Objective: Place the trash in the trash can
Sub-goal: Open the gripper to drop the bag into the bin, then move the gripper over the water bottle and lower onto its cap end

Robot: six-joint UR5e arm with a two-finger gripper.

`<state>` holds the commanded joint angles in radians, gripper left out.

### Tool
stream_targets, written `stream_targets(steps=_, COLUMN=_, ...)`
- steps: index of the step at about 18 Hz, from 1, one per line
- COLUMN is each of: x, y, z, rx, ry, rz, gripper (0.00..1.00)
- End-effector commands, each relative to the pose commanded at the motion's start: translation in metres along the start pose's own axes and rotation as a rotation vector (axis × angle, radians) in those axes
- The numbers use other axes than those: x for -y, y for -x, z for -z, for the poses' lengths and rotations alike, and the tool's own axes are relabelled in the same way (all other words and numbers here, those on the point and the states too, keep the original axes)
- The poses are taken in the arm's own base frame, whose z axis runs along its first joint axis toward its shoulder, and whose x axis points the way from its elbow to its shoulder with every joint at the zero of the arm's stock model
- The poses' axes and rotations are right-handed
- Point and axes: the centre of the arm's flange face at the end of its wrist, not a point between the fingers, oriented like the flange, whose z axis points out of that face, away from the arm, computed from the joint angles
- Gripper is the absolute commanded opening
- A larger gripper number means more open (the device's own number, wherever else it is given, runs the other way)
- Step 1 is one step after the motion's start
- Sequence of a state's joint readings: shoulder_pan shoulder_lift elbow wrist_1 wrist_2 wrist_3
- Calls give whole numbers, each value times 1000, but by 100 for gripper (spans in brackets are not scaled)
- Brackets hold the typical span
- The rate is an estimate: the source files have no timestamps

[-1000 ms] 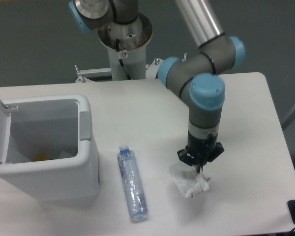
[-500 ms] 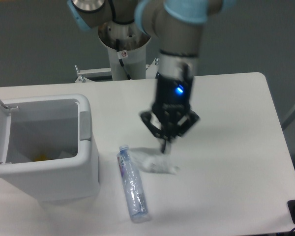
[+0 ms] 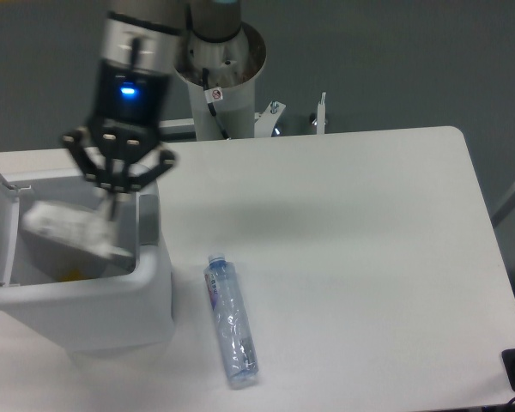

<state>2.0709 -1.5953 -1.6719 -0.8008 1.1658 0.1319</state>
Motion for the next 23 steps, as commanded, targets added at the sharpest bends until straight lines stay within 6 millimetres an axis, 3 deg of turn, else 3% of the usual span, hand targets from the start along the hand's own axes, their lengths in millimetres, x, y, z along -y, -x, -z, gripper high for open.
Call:
stream_targets(steps=2, x=-1, y=0, z=0, rx=2, ry=-1, rz=4, gripper=94)
stream_targets(steps=3, x=5, y=-2, z=6, rx=2, ry=-29, rz=6, gripper=100)
stream_targets(steps=7, x=22, y=2, z=26, rx=22, ry=-105, rz=38, gripper=100)
stream_targets(steps=10, x=26, y=72, z=46, rx=104, ry=-141, rz=187, gripper=100)
stream_targets(steps=12, x=22, y=136, z=61, rx=174, ry=-162, rz=291, gripper=100)
stream_targets(steps=13, x=21, y=157, z=64, rx=196, ry=-167, rz=319, gripper=100)
stream_targets(steps=15, x=17, y=204, z=46, rx=222, ry=-138, rz=367, gripper=100)
stream_targets(steps=17, x=15, y=245, z=6, rx=229, ry=-83, rz=405, gripper=100)
stream_targets(steps=21, x=16, y=311, z=-68, rx=287, ry=12, rz=442, gripper=100)
stream_targets(steps=23, x=13, y=321, z=-88, rx=295, ry=38, rz=439, gripper=100)
